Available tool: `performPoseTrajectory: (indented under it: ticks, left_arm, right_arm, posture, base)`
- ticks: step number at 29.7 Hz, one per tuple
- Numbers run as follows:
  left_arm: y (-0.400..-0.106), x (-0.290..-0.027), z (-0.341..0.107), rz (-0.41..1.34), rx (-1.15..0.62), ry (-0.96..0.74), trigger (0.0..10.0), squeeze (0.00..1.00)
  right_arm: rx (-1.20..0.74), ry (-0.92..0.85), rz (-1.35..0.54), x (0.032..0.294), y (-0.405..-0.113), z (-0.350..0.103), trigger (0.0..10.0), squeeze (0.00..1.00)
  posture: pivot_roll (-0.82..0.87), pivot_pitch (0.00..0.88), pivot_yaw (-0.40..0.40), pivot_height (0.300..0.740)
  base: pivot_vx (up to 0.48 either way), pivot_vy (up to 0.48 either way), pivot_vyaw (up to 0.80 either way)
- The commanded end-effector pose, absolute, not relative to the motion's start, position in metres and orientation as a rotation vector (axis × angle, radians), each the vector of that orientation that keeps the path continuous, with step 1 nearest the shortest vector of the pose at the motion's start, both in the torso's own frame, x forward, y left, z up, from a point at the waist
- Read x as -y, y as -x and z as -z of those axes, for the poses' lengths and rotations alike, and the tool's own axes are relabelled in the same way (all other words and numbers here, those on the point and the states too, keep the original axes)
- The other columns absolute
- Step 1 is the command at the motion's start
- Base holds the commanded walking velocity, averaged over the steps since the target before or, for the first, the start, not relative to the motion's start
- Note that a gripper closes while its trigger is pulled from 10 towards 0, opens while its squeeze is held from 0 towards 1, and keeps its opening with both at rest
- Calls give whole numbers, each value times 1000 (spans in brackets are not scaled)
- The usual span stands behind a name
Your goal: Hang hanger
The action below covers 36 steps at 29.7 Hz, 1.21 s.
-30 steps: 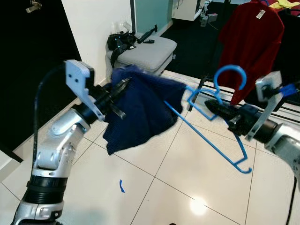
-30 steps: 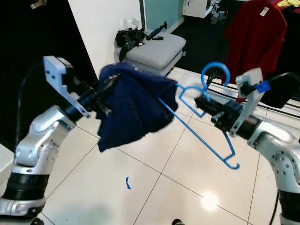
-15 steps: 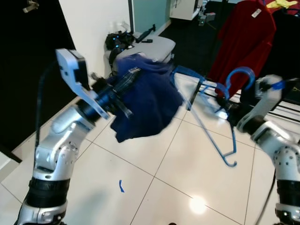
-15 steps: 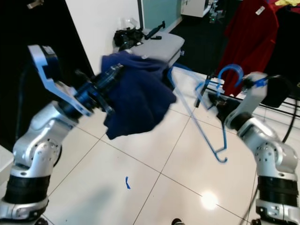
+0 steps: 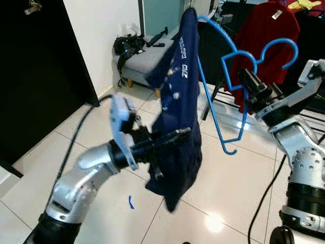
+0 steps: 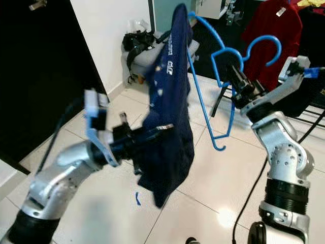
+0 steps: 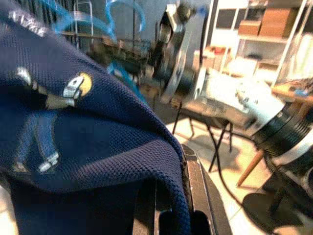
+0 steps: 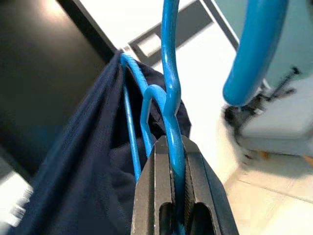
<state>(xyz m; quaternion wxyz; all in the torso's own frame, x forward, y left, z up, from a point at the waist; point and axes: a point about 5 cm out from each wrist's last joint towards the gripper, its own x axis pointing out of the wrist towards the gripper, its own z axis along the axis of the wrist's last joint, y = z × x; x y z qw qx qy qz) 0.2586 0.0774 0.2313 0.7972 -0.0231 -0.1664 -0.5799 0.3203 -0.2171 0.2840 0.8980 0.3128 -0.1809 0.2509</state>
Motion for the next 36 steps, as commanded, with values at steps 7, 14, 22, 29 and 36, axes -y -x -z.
performPoseTrajectory:
  ticks: [7, 14, 22, 29, 36]
  left_arm:
    - [-265, -66, -206, 1171, 279, -14, 10000, 0]
    - [-294, -80, -196, 902, 247, -82, 10000, 0]
    - [-299, -91, -189, 873, 217, -77, 10000, 1000]
    - [-294, -97, -199, 965, 232, -99, 10000, 1000]
    - [-295, -115, -257, 955, 410, -46, 10000, 1000]
  right_arm:
    - [557, -671, -659, 210, -304, -311, 10000, 0]
    - [548, -607, -809, 194, -290, -313, 10000, 0]
    - [508, -543, -865, 189, -283, -307, 10000, 0]
    - [499, -514, -880, 188, -281, -305, 10000, 0]
    - [501, -503, -887, 191, -278, -304, 10000, 0]
  posture:
    - [10, 165, 44, 740]
    - [7, 164, 47, 740]
    - [5, 164, 53, 740]
    - [6, 160, 52, 740]
    - [12, 156, 48, 740]
  base:
    - [0, 0, 0]
    - [0, 0, 0]
    - [0, 0, 0]
    - [0, 0, 0]
    - [0, 0, 0]
